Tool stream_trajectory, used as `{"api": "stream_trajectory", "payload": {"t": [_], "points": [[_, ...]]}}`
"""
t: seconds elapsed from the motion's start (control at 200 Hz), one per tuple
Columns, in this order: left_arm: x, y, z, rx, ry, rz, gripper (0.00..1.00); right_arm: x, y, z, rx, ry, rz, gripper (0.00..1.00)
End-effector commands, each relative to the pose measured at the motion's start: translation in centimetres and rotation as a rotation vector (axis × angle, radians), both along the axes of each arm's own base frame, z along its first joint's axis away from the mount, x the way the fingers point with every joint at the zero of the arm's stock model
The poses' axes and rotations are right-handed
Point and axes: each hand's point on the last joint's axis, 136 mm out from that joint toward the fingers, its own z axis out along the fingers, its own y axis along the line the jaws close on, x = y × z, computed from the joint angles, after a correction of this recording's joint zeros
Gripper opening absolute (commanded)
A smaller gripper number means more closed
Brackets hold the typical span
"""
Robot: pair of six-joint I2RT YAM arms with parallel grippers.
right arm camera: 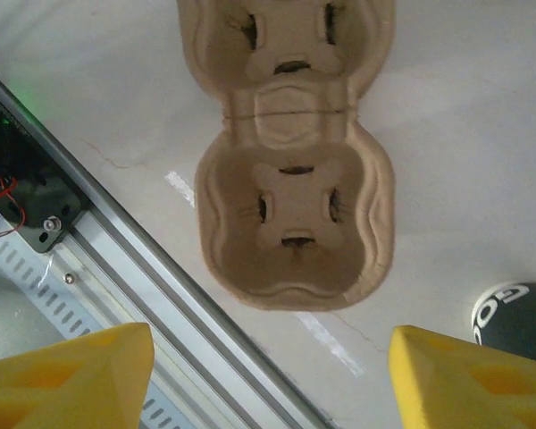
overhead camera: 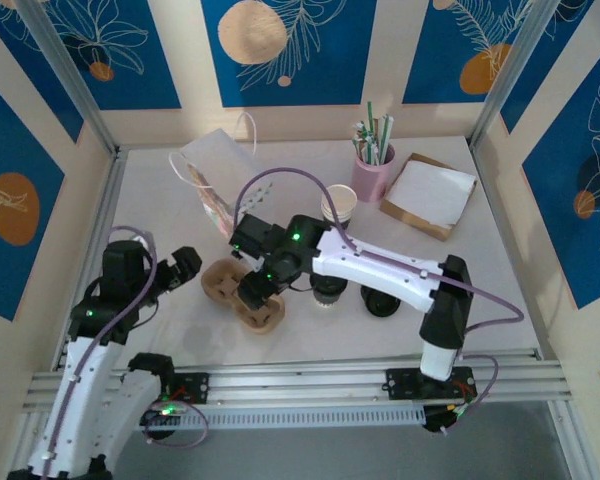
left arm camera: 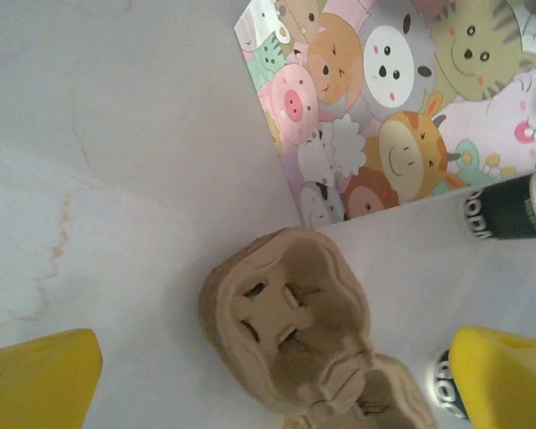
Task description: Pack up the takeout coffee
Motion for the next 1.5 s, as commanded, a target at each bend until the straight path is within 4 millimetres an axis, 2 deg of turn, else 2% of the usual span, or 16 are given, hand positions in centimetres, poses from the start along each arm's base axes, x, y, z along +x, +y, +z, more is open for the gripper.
{"api": "stream_trajectory", "payload": {"t": [0.0, 0.195, 0.35, 0.435, 0.615, 0.92, 1.495], "points": [[0.2, -1.2, 0.5, -0.181, -0.024, -0.053, 1.00, -1.3, 1.0, -0.6, -0.037, 0.053, 0.047, 0.67], [1.3, 0.9, -0.2, -0.417, -0.060, 0.055, 1.00, -1.3, 3.6, -2.9, -0.099, 0.074, 0.076, 0.57], [1.9, 2.7, -1.2, -0.539, -0.075, 0.117, 1.00, -0.3, 4.5, -4.7, -0.155, 0.064, 0.072, 0.58], [1.9, 3.2, -1.3, -0.539, -0.081, 0.129, 1.00, 0.2, 5.0, -5.5, -0.170, 0.063, 0.072, 0.59], [1.9, 3.5, -1.2, -0.519, -0.088, 0.126, 1.00, 1.6, 5.4, -6.8, -0.201, 0.053, 0.061, 0.56], [1.7, 3.6, -1.8, -0.477, -0.075, 0.112, 1.00, 3.3, 4.8, -8.0, -0.242, 0.040, 0.045, 0.55], [1.6, 3.5, -1.6, -0.474, -0.084, 0.106, 1.00, 3.3, 5.8, -8.9, -0.215, 0.066, 0.060, 0.52]]}}
